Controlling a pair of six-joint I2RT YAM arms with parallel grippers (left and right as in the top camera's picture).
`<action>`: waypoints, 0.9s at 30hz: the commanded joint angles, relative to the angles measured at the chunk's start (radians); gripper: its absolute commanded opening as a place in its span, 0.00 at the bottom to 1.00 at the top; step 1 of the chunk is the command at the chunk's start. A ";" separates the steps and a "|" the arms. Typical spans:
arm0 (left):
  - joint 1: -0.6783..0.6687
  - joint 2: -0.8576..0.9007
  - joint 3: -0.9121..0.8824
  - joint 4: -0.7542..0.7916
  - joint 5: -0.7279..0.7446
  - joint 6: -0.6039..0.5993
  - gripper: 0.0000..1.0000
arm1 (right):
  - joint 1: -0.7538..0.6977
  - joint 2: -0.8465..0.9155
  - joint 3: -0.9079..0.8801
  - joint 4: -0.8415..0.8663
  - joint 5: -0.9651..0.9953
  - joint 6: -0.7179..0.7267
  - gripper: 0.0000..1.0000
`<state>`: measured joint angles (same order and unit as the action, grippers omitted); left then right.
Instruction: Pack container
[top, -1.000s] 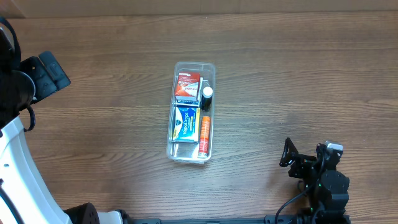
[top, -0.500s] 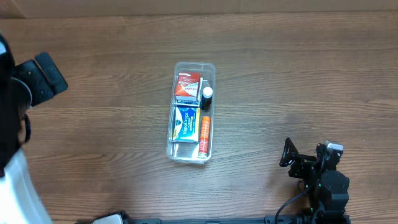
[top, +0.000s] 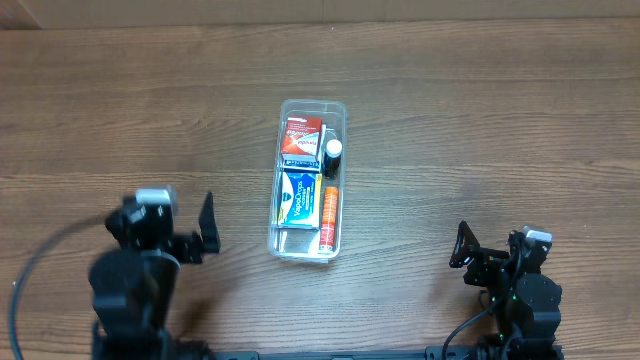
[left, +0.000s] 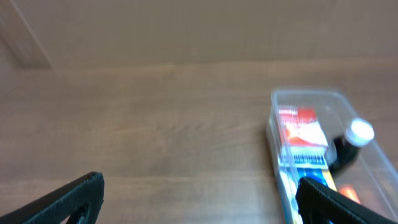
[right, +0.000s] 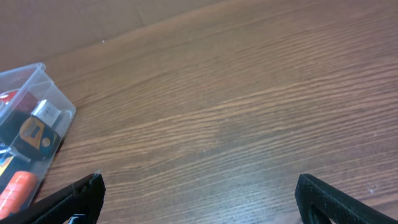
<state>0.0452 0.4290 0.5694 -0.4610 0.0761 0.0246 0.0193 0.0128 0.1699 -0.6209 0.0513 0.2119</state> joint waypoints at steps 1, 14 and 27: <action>-0.006 -0.215 -0.203 0.070 0.022 -0.021 1.00 | -0.008 -0.010 -0.016 -0.005 -0.002 -0.003 1.00; -0.006 -0.425 -0.447 0.050 0.029 -0.025 1.00 | -0.008 -0.010 -0.016 -0.005 -0.002 -0.003 1.00; -0.006 -0.423 -0.449 0.048 0.028 -0.025 1.00 | -0.008 -0.010 -0.016 -0.005 -0.002 -0.003 1.00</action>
<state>0.0452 0.0170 0.1257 -0.4187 0.0944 0.0174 0.0193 0.0128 0.1699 -0.6209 0.0517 0.2119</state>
